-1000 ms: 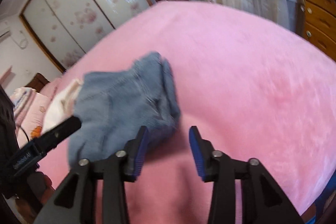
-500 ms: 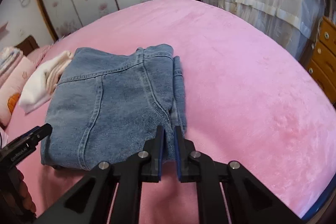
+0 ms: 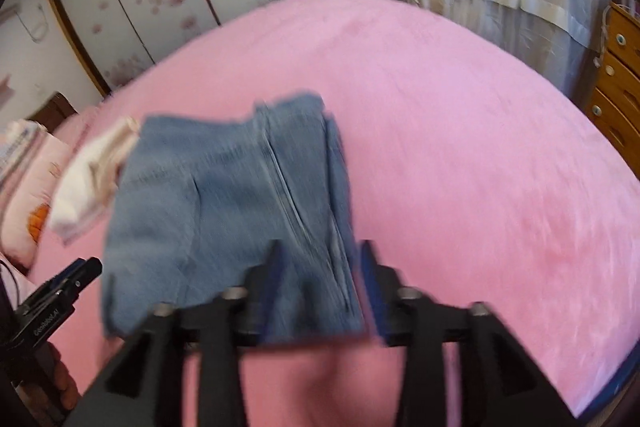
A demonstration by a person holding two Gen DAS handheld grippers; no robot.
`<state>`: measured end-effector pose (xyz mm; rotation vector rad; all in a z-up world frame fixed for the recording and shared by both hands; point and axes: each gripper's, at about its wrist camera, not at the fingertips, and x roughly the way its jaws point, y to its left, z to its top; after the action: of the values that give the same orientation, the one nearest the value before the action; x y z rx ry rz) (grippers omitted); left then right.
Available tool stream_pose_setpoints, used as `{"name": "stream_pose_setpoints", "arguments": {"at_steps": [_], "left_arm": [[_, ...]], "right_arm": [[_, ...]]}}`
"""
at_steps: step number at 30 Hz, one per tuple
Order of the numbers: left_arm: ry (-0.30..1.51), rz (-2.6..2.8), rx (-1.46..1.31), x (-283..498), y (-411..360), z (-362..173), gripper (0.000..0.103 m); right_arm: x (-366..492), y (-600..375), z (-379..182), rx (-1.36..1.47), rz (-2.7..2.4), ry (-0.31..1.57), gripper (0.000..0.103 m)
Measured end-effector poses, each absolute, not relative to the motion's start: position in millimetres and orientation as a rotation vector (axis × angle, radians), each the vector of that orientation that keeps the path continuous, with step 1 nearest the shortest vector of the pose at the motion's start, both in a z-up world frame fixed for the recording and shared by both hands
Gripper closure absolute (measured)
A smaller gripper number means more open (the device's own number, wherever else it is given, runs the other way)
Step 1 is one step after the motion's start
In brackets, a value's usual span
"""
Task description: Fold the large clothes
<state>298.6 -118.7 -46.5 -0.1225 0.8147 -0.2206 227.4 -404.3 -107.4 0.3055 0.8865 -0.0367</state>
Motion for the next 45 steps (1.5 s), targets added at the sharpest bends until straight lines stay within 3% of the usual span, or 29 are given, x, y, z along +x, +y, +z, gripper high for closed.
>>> {"name": "stream_pose_setpoints", "arguments": {"at_steps": [5,11,12,13,14,18,21,26,29,31,40,45], "left_arm": [[0.832,-0.215,-0.135,369.6,-113.6,-34.4,0.049],[0.896,-0.212,-0.067,438.7,-140.6,-44.4,0.049],[0.906,-0.205,-0.044,446.7,-146.9,-48.8,0.052],[0.909,-0.194,-0.021,451.8,-151.5,-51.9,0.057],[0.913,-0.184,0.001,455.1,-154.8,-54.0,0.062],[0.918,-0.144,0.068,463.1,-161.1,-68.7,0.066],[0.925,-0.121,0.110,466.3,-168.2,-80.5,0.066],[0.904,-0.107,0.130,459.6,-170.3,-72.1,0.066],[0.913,-0.102,0.118,447.0,-162.2,-57.4,0.053],[0.903,-0.111,0.107,432.5,-157.3,-44.6,0.037],[0.838,-0.191,0.131,348.1,-152.9,15.8,0.028],[0.855,-0.255,0.109,312.8,-147.5,40.0,0.028]], "right_arm": [[302.5,-404.7,-97.3,0.291,0.020,0.867,0.051],[387.8,-399.2,-130.5,0.283,-0.010,0.987,0.051],[396.1,-397.8,-138.6,0.270,-0.017,1.009,0.053],[401.2,-397.0,-144.5,0.254,-0.017,1.030,0.065],[404.9,-395.3,-149.7,0.224,-0.019,1.047,0.089],[392.0,-400.9,-141.9,0.175,-0.059,0.965,0.092],[396.6,-418.6,-173.2,0.257,-0.096,1.050,0.092],[390.5,-424.1,-161.6,0.297,-0.082,1.034,0.087],[380.3,-426.8,-145.1,0.317,-0.088,1.011,0.077],[368.1,-426.2,-133.3,0.337,-0.071,0.991,0.073],[299.5,-406.7,-68.6,0.303,-0.002,0.893,0.071],[261.6,-392.8,-26.0,0.233,0.027,0.805,0.051]]}}
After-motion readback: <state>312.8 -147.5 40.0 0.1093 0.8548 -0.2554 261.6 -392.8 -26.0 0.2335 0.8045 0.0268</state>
